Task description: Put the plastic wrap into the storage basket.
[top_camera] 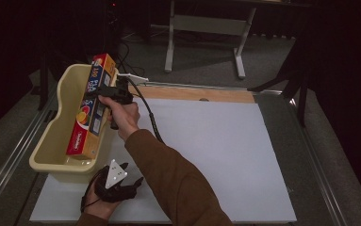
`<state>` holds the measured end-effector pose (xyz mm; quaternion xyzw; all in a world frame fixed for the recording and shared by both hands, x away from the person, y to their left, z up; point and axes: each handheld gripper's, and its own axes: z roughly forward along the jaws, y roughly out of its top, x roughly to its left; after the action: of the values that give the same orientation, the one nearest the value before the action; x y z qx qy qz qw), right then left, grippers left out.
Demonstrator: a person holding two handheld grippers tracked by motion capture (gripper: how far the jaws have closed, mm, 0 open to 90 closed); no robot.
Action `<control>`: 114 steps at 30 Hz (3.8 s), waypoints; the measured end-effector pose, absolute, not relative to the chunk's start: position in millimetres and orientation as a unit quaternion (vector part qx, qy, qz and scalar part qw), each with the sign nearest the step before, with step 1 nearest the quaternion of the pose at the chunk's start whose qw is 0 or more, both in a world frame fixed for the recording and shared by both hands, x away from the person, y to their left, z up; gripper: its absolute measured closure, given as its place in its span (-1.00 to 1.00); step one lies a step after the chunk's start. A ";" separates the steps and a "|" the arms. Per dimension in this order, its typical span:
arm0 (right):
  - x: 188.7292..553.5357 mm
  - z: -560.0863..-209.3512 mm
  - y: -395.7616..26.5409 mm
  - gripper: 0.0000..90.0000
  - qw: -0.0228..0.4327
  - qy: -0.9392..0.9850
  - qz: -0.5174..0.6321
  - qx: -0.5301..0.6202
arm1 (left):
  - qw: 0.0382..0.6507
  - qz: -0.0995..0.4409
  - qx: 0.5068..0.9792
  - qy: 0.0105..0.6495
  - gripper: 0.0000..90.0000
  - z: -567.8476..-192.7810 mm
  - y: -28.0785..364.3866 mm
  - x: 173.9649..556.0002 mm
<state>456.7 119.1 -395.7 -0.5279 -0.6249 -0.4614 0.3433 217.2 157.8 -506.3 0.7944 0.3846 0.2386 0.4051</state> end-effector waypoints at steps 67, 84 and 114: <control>422.7 -383.2 101.3 -0.33 0.129 -0.811 -0.414 -0.392 | 0.407 0.240 0.788 0.395 -0.39 -505.1 161.0 218.2; 390.4 -387.2 -0.3 -0.36 -0.022 -0.869 -0.391 -0.302 | 0.412 0.242 0.782 0.400 -0.39 -503.6 163.5 217.3; 304.5 -473.0 -235.3 -0.45 -0.168 -0.813 -0.395 -0.393 | 0.402 0.247 0.781 0.409 -0.39 -504.2 165.0 216.0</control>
<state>304.5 -235.3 -473.0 -0.3931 -0.8131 -0.3952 -0.1676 216.0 165.0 -504.2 0.7809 0.4091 0.2474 0.4019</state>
